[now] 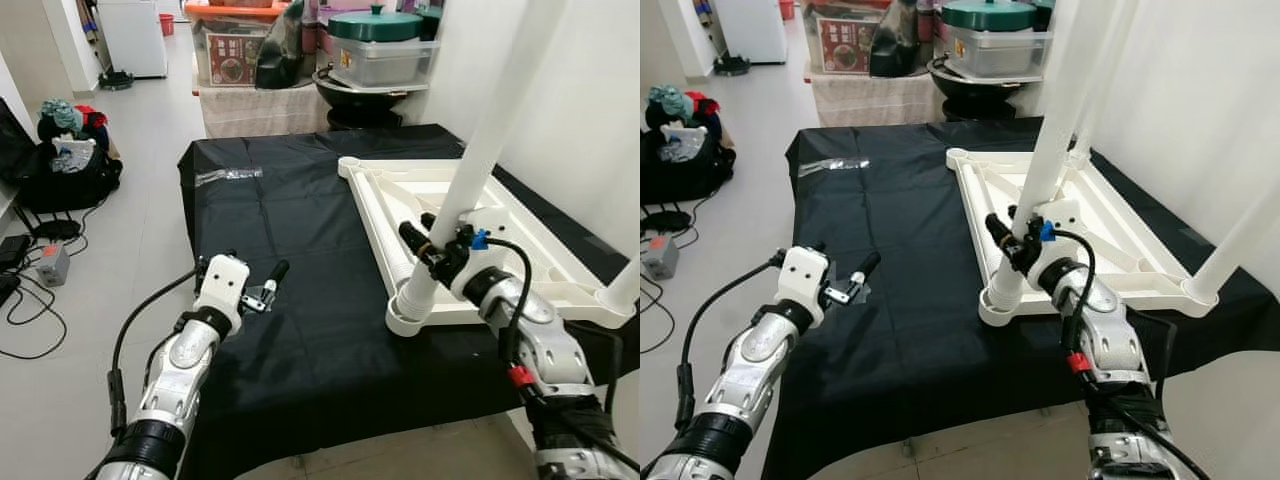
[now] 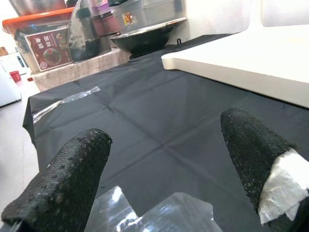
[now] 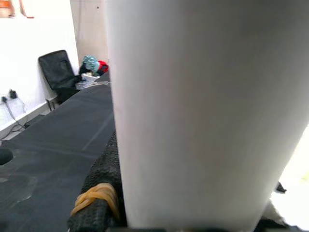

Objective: Building children table

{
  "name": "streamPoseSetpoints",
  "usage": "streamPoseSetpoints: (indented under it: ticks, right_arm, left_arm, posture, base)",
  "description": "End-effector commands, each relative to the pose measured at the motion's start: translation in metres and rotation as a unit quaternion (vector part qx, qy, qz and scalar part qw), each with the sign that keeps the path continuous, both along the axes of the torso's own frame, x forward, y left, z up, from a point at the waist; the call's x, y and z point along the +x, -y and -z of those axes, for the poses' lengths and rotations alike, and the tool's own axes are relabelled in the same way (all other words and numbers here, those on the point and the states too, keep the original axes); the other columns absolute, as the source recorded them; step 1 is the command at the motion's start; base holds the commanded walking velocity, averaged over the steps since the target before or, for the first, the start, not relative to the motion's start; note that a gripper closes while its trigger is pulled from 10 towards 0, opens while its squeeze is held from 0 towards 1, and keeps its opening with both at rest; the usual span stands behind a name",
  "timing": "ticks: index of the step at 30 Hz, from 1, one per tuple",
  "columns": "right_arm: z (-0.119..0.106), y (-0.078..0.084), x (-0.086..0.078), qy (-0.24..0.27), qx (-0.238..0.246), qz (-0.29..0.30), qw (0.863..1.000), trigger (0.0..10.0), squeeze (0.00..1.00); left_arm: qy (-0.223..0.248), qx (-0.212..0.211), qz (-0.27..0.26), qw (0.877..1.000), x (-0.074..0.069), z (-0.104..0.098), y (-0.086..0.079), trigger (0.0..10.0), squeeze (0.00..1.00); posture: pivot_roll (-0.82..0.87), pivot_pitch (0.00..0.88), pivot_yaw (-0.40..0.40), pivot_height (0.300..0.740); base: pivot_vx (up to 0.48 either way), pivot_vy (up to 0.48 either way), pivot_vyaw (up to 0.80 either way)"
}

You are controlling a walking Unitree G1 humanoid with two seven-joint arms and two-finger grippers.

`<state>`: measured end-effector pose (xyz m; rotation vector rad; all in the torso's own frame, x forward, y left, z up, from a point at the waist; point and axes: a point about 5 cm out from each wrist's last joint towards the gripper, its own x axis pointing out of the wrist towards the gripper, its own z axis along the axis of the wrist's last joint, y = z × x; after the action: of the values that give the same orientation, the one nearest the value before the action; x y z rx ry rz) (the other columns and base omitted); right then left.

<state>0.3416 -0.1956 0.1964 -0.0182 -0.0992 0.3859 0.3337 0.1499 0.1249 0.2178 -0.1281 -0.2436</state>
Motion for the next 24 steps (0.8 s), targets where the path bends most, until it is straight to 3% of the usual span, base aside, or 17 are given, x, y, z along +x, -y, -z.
streamPoseSetpoints:
  ticks: [1,10,24]
  right_arm:
    - [0.009,-0.003,0.001,-0.016,-0.008,-0.002,1.0,0.0,0.0]
    - [0.01,-0.01,0.002,-0.015,-0.013,-0.021,1.0,0.0,0.0]
    - [0.014,0.001,0.003,-0.027,-0.016,-0.024,0.999,0.0,0.0]
  left_arm:
    - [-0.003,0.001,-0.002,1.0,-0.001,0.001,-0.002,10.0,0.0]
    - [-0.004,-0.001,-0.002,1.0,-0.002,0.002,-0.001,10.0,0.0]
    - [-0.007,-0.003,-0.002,1.0,-0.003,0.003,0.0,10.0,0.0]
  posture:
    - [0.04,0.0,-0.075,0.74]
    - [0.04,0.0,-0.079,0.74]
    - [0.04,0.0,-0.082,0.74]
  base:
    - [0.0,0.0,0.0]
    - [0.0,0.0,0.0]
    - [0.0,0.0,0.0]
